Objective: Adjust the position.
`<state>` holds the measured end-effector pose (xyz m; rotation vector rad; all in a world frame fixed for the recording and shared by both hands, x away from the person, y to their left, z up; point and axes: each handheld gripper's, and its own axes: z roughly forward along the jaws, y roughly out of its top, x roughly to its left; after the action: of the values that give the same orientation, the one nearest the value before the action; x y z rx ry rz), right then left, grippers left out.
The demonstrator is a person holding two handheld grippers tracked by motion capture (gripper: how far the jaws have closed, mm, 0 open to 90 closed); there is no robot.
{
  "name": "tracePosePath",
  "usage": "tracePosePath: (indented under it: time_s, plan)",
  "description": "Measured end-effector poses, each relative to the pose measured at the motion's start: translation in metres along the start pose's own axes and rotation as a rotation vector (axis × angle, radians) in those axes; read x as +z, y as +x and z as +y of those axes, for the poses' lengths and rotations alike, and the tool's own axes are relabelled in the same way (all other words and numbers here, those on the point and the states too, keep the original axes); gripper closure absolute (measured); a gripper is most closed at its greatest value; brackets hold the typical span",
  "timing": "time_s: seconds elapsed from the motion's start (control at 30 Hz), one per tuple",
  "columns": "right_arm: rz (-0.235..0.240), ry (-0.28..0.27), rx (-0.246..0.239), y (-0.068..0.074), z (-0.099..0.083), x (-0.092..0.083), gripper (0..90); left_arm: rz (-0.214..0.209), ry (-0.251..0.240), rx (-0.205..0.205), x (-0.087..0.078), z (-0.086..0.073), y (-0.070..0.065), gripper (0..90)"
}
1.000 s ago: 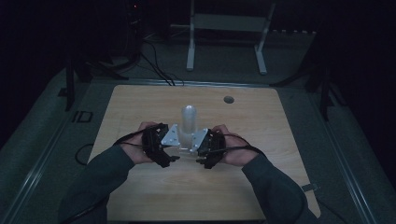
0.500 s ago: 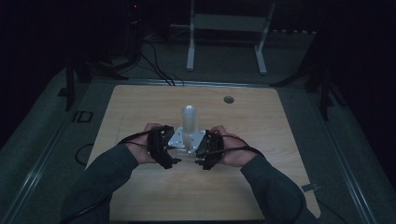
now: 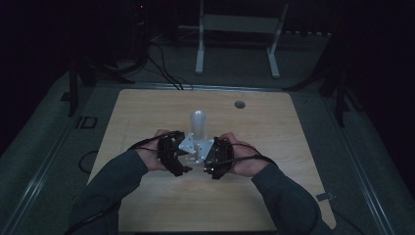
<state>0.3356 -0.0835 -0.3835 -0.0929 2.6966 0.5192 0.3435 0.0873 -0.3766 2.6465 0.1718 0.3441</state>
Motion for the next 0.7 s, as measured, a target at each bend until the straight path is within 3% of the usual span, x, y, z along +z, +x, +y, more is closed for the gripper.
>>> tracePosePath:
  time_s: [0.07,0.1,0.5,0.7]
  plan:
    - [-0.005,0.005,-0.012,0.0002,0.0002,-0.0004,28.2,-0.008,0.001,-0.001,0.0007,-0.0006,0.0008,24.8]
    - [-0.006,0.004,-0.004,0.0011,0.0006,-0.0002,28.2,-0.013,-0.011,-0.020,0.0016,-0.0010,-0.0001,25.4]
    - [-0.007,0.002,-0.011,0.0009,0.0001,0.0007,27.9,-0.058,0.002,-0.008,0.0026,-0.0017,0.0004,39.5]
    - [-0.006,-0.013,-0.006,0.0020,-0.0005,-0.0001,18.6,-0.065,0.002,-0.005,0.0029,-0.0029,-0.0002,41.3]
